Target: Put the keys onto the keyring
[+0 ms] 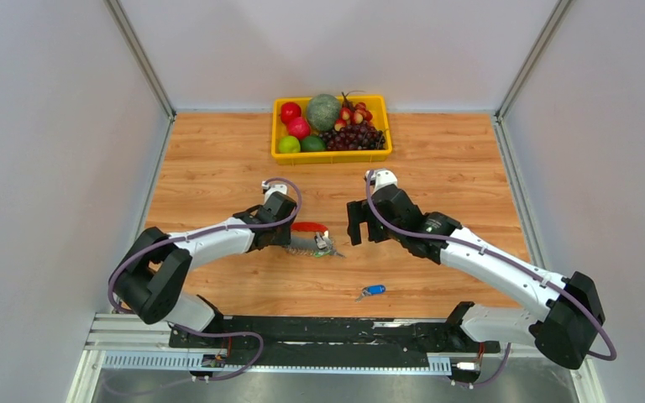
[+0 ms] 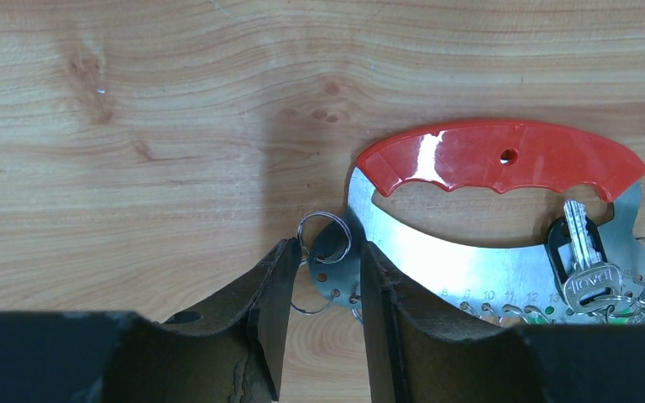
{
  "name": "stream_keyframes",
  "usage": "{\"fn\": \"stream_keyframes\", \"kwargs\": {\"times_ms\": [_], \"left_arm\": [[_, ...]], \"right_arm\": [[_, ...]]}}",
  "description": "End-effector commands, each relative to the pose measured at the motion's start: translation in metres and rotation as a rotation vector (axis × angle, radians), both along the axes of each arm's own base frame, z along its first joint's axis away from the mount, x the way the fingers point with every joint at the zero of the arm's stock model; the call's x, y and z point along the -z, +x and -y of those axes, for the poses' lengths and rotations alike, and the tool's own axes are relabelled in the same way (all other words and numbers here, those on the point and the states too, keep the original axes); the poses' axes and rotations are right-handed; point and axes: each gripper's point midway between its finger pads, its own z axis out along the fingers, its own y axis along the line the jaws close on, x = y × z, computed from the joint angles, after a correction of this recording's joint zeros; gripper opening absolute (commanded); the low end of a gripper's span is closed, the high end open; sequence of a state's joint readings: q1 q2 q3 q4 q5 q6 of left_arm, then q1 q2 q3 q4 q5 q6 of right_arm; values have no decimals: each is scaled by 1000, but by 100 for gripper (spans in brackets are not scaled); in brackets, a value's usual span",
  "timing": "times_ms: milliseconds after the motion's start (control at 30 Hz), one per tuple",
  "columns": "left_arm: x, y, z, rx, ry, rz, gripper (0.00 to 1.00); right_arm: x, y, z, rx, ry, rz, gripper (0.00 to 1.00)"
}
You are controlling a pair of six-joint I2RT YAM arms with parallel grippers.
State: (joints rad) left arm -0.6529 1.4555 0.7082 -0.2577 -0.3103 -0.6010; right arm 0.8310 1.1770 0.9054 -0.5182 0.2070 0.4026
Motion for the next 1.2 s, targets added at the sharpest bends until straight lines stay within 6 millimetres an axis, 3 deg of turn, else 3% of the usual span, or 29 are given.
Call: {"fn": "stream_keyframes", "kwargs": {"times_ms": [0, 333, 700, 1000, 1167], "left_arm": [[-10, 12, 9, -5, -29, 26, 43], [-4, 14, 8, -7, -11, 18, 37], [-1, 16, 3, -8, 25, 25, 21], [-11, 17, 4, -1, 4, 53, 0], [-17, 17, 5, 2, -16, 75, 0]], "right_arm": [[-14, 1, -4, 6, 52, 39, 99], [-16, 1, -3, 4, 52, 44, 99], [-16, 1, -3, -1, 50, 49, 99], [-13, 2, -7, -14, 49, 40, 99], [-14, 1, -7, -17, 54, 42, 99]]}}
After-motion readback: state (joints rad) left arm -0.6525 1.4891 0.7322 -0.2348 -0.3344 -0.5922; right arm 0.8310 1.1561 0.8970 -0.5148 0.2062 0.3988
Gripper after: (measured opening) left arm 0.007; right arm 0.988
